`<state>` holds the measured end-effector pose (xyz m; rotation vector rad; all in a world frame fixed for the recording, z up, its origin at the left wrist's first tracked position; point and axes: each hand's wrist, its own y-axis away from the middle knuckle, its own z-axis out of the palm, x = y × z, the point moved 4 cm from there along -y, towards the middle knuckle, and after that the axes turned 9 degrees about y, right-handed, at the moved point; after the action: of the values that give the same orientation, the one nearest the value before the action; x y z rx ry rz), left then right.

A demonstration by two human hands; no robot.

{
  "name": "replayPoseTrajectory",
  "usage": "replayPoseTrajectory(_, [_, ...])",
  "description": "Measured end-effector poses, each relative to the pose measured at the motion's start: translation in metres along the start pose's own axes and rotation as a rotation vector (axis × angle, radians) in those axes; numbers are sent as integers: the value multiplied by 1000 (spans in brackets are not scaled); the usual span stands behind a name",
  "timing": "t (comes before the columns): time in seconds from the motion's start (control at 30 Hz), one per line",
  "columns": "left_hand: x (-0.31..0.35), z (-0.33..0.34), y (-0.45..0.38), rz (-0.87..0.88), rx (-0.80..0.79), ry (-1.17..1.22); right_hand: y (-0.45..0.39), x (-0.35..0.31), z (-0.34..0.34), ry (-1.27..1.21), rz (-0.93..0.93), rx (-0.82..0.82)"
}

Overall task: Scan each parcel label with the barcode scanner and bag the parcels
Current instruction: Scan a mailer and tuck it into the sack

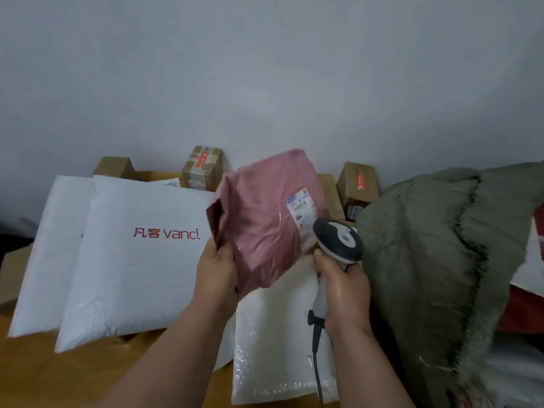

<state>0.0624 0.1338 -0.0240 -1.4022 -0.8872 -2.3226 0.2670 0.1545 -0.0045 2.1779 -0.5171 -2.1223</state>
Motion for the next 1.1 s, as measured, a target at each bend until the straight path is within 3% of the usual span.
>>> replayPoseTrajectory(0.1, [0, -18, 7, -163, 33, 302, 10, -5, 6, 14, -8, -4])
replayPoseTrajectory(0.3, [-39, -76, 35, -265, 190, 49, 25, 7, 16, 68, 116, -94])
replayPoseTrajectory(0.5, [-60, -104, 55, -185, 297, 19, 43, 36, 13, 81, 308, -99])
replayPoseTrajectory(0.9, [-30, -139, 26, 26, 446, -299, 49, 27, 13, 403, 243, -316])
replayPoseTrajectory(1.1, [-25, -137, 27, 82, 486, -301, 46, 19, 20, 525, 198, -412])
